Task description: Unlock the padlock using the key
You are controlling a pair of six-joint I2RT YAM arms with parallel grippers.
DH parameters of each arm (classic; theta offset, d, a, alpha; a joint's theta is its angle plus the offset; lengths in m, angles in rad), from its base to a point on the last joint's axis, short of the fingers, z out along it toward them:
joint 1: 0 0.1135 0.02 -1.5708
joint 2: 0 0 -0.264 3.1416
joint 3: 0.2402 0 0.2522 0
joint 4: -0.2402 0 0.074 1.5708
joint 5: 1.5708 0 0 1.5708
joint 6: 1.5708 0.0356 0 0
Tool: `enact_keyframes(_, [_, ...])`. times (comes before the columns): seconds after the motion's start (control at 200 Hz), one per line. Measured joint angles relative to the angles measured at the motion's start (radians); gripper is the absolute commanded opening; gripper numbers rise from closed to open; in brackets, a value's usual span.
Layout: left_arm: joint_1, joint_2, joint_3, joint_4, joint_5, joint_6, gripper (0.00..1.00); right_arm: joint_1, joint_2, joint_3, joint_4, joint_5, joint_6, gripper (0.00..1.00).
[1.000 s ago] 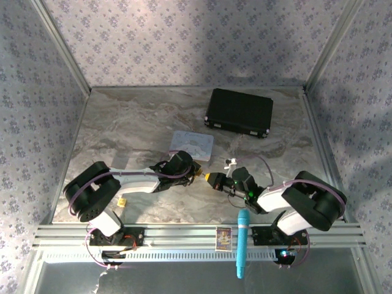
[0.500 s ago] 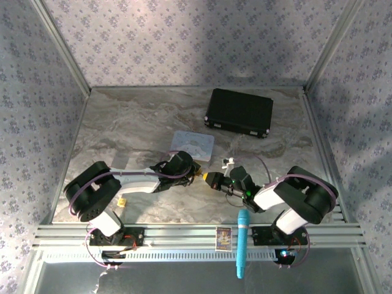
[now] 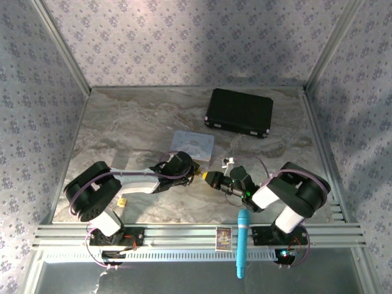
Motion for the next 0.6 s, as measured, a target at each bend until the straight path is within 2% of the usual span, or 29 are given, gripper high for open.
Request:
enact_keyframes(0.29, [-0.001, 0.000, -0.003, -0.003, -0.005, -0.006, 0.00, -0.005, 0.094, 0.021, 0.100, -0.015, 0.040, 0.00])
enact_keyframes(0.455, [-0.002, 0.000, 0.000, -0.006, -0.004, 0.003, 0.00, -0.020, 0.084, 0.025, 0.076, -0.045, 0.038, 0.00])
enact_keyframes(0.6, [-0.002, 0.000, 0.032, -0.073, -0.016, 0.031, 0.00, -0.019, 0.079, 0.057, 0.019, -0.064, 0.035, 0.00])
